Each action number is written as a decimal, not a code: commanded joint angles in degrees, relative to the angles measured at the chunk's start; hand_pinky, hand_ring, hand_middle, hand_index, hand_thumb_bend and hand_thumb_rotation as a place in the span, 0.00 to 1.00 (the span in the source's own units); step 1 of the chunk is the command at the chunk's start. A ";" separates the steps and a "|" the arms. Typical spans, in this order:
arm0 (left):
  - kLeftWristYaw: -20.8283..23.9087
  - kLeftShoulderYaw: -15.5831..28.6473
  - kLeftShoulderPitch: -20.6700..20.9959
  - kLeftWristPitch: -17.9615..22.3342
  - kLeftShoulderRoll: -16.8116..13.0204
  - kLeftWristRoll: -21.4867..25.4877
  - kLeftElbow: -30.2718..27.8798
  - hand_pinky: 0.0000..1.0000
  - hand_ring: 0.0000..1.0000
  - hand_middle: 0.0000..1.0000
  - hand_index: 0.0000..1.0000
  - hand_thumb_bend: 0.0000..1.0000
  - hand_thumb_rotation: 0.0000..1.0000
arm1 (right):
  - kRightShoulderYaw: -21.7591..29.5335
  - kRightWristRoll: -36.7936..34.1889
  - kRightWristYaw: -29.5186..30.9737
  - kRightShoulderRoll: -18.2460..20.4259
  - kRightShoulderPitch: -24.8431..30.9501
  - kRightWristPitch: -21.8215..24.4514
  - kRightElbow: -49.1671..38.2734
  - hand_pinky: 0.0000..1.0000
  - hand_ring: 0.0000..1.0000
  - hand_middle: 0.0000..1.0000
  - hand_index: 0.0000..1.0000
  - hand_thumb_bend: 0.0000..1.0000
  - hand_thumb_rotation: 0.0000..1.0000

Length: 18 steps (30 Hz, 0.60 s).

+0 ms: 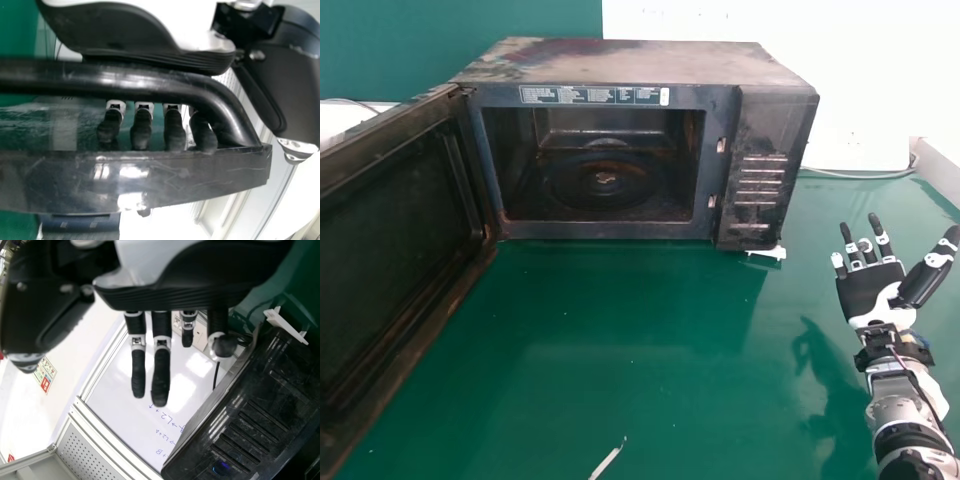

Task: Open the door of oven

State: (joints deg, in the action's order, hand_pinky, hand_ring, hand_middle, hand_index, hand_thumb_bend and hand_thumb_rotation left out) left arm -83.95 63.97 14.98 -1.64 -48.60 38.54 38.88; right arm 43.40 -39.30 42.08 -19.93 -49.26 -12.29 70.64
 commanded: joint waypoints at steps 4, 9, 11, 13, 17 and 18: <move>10.43 18.83 13.01 6.62 -15.95 16.95 7.45 0.13 0.26 0.44 0.48 1.00 0.92 | 1.37 -1.03 0.27 -2.12 -0.55 0.71 0.71 0.45 0.51 0.66 0.81 1.00 0.84; 26.26 17.51 16.37 10.80 -10.83 13.42 -2.00 0.20 0.34 0.39 0.42 0.97 0.94 | 1.52 -0.84 -0.10 -1.97 -0.69 0.61 0.82 0.45 0.51 0.66 0.81 1.00 0.85; 36.36 17.12 18.89 12.85 -8.76 11.10 -5.25 0.19 0.33 0.42 0.45 0.90 0.94 | 1.71 -1.02 -0.06 -1.86 -0.78 0.83 0.87 0.44 0.51 0.66 0.80 1.00 0.83; 45.03 16.88 21.65 13.54 -7.57 9.39 -7.05 0.20 0.36 0.45 0.48 0.84 0.93 | 1.78 -1.12 0.20 -1.81 -0.80 0.94 0.83 0.45 0.52 0.66 0.80 1.00 0.83; 58.55 17.26 25.53 13.45 -7.10 6.51 -7.95 0.26 0.41 0.49 0.57 0.73 0.93 | 1.89 -1.28 1.00 -1.86 -0.74 0.99 0.79 0.46 0.57 0.70 0.80 1.00 0.83; 60.62 17.45 26.00 13.66 -7.18 5.76 -7.78 0.28 0.43 0.51 0.60 0.71 0.92 | 1.89 -1.28 1.15 -1.89 -0.69 0.88 0.81 0.46 0.58 0.71 0.80 1.00 0.83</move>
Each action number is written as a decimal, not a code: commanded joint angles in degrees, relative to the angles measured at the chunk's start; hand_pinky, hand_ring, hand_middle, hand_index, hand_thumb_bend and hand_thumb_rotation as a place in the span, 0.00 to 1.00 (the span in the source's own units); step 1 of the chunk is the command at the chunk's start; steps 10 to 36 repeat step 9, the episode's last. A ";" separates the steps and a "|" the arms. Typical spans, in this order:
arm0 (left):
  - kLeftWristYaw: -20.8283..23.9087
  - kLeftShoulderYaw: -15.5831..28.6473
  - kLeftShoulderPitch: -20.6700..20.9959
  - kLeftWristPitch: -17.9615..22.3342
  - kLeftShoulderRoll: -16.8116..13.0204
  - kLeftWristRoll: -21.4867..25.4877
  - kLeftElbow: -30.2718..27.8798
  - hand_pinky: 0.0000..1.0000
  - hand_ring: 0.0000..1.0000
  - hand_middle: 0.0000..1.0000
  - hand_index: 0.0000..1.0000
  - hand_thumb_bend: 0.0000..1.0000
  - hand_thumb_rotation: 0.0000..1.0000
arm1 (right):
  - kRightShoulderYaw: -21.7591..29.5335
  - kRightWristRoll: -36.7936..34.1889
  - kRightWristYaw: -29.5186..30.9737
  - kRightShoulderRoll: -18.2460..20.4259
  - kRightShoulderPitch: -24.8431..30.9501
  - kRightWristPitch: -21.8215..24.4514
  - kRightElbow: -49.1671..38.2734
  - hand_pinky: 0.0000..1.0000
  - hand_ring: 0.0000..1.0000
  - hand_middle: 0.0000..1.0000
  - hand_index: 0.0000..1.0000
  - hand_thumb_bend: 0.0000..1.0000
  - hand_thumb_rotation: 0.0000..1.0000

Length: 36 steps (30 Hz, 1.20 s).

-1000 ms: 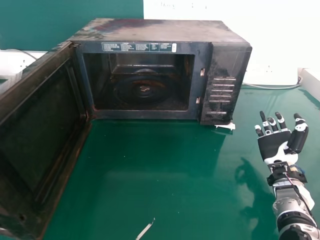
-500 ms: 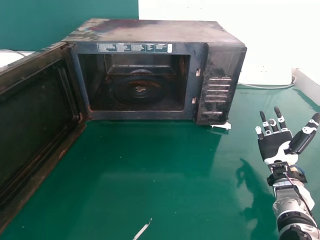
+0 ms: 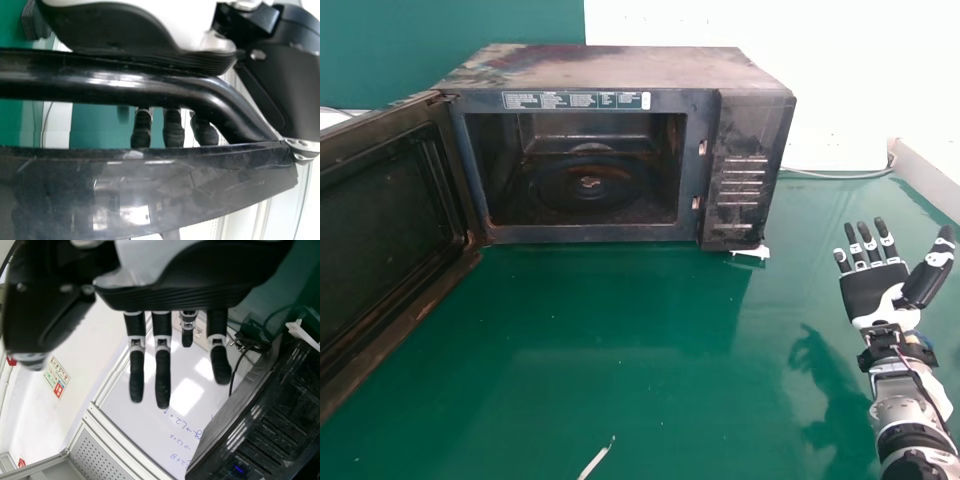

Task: Open the door of oven

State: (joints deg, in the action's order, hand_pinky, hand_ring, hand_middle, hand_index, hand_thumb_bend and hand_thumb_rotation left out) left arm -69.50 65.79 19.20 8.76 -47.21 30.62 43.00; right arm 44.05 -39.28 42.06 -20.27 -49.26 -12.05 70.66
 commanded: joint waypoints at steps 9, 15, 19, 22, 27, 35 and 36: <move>59.76 13.94 27.98 4.71 -1.92 6.31 -23.79 0.30 0.48 0.60 0.71 0.54 0.77 | 1.60 -1.73 1.59 -1.36 -0.64 0.70 0.69 0.54 0.76 0.84 0.83 1.00 0.81; 59.76 13.94 27.98 4.71 -1.92 6.31 -23.79 0.30 0.48 0.60 0.71 0.54 0.77 | 1.60 -1.73 1.59 -1.36 -0.64 0.70 0.69 0.54 0.76 0.84 0.83 1.00 0.81; 59.76 13.94 27.98 4.71 -1.92 6.31 -23.79 0.30 0.48 0.60 0.71 0.54 0.77 | 1.60 -1.73 1.59 -1.36 -0.64 0.70 0.69 0.54 0.76 0.84 0.83 1.00 0.81; 59.76 13.94 27.98 4.71 -1.92 6.31 -23.79 0.30 0.48 0.60 0.71 0.54 0.77 | 1.60 -1.73 1.59 -1.36 -0.64 0.70 0.69 0.54 0.76 0.84 0.83 1.00 0.81; 59.76 13.94 27.98 4.71 -1.92 6.31 -23.79 0.30 0.48 0.60 0.71 0.54 0.77 | 1.60 -1.73 1.59 -1.36 -0.64 0.70 0.69 0.54 0.76 0.84 0.83 1.00 0.81; 59.76 13.94 27.98 4.71 -1.92 6.31 -23.79 0.30 0.48 0.60 0.71 0.54 0.77 | 1.60 -1.73 1.59 -1.36 -0.64 0.70 0.69 0.54 0.76 0.84 0.83 1.00 0.81; 59.76 13.94 27.98 4.71 -1.92 6.31 -23.79 0.30 0.48 0.60 0.71 0.54 0.77 | 1.60 -1.73 1.59 -1.36 -0.64 0.70 0.69 0.54 0.76 0.84 0.83 1.00 0.81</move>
